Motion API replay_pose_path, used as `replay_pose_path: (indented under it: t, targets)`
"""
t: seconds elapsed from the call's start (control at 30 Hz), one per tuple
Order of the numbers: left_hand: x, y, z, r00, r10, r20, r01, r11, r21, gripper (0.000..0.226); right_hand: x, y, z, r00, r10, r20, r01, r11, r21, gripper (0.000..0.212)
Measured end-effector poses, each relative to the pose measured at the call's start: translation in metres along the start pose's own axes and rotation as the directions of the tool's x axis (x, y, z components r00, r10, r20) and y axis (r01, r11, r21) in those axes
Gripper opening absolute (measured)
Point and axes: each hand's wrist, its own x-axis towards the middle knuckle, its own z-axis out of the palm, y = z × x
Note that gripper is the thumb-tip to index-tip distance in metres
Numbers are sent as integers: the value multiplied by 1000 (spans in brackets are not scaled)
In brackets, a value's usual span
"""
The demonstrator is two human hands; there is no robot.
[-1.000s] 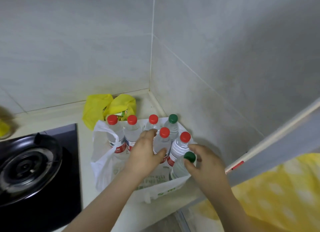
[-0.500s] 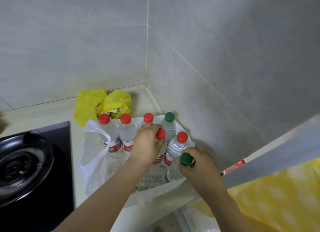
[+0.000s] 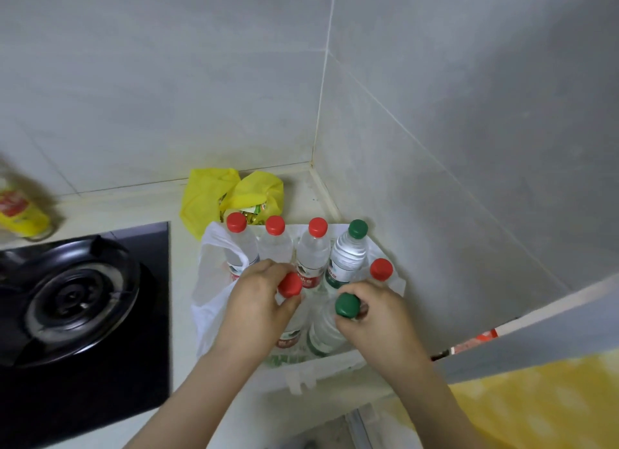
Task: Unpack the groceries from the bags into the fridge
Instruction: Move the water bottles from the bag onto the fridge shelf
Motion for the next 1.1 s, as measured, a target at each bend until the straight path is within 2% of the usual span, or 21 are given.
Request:
replay_pose_path:
  t: [0.13,0.27,0.4,0.53,0.67,0.9,1.1]
  targets:
    - [-15,-9,-10,999,-32,-11,32,999,12,21,7,-9,15,999,-55,0,55,998,7,17]
    - [-26,-19,-14,997,-70,-30,70,997,-18,32,8,-13,24,997,-75,18,74,997,26,21]
    - [-32,-26,-14,986,-139,-87,134,989,-58,24,4,-9,29,995,-97,6,97,993,67,26]
    - [-36,-28,-12,974,-204,-99,191,974,-122,20,6,-5,32,998,-58,4,57,991,118,34]
    - [-41,-34,-8,961,-272,-50,262,953,-151,33,7,-3,38,998,-43,40,37,988,148,43]
    - [-52,-46,3,915,-401,46,403,901,-158,55,4,9,46,990,64,128,-85,982,168,57]
    - [-52,-50,14,882,-462,98,472,868,-155,70,3,15,59,976,110,187,-154,958,241,55]
